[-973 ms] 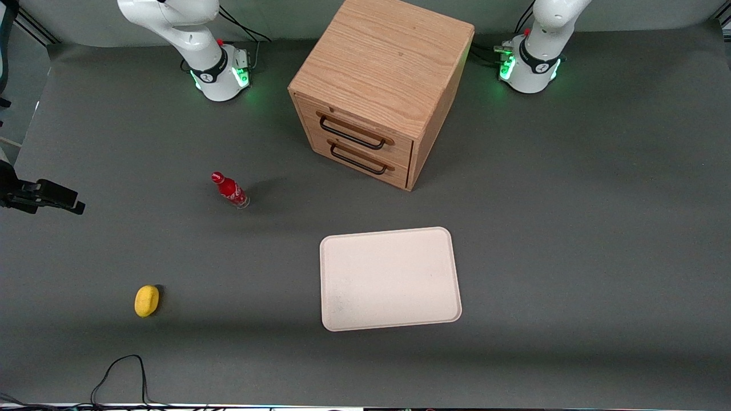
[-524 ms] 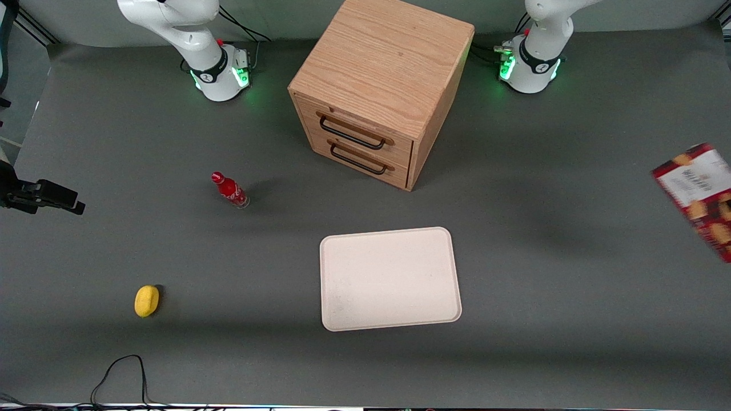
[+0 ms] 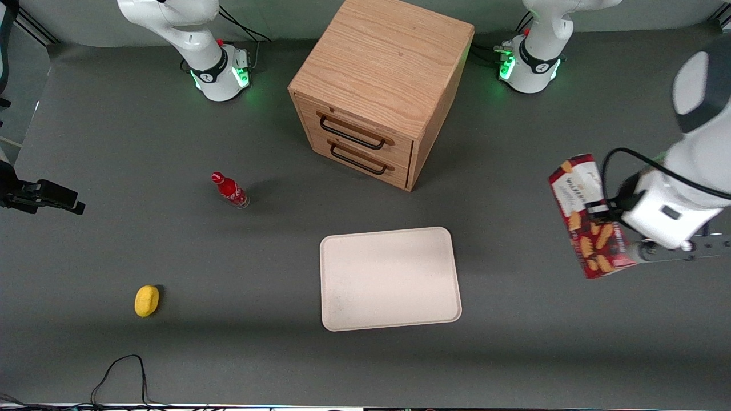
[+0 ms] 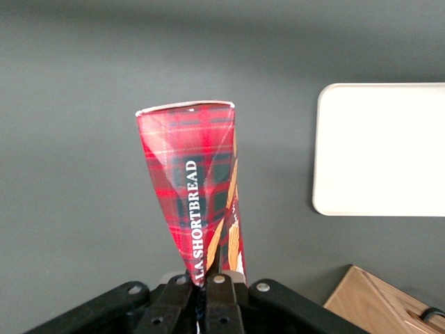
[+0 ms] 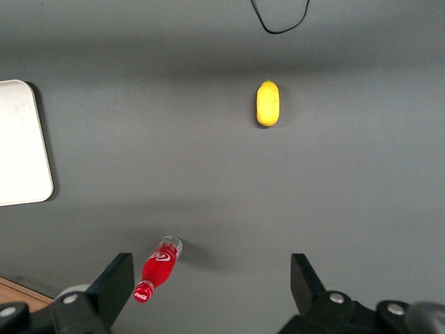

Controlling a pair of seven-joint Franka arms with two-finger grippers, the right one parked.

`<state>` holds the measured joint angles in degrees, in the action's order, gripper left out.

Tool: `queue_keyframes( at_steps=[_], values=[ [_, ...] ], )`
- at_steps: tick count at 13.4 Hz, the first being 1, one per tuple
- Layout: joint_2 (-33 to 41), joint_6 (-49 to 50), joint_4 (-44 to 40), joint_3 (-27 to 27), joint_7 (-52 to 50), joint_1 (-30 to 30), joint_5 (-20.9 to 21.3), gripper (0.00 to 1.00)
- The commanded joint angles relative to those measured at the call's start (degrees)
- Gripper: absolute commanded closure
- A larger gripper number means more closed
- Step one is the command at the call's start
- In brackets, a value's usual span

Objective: Place red cookie box on tray
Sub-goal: 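Carry the held box with the left gripper over the white tray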

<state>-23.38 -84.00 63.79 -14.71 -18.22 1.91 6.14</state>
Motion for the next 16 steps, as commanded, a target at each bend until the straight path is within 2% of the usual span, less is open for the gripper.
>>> queue_keyframes(
  at_steps=[1,4,7,16],
  values=[
    [-2.6,2.1,-5.2,1.1,-0.2,6.4,0.0,1.0],
    [-3.0,3.6,-5.4,1.2,-1.3,12.0,0.3,1.0],
    [-5.3,0.0,-5.5,1.2,-5.9,15.7,0.4,1.0],
    [-22.7,-19.9,-4.6,1.6,-4.4,15.8,0.7,1.0]
  ],
)
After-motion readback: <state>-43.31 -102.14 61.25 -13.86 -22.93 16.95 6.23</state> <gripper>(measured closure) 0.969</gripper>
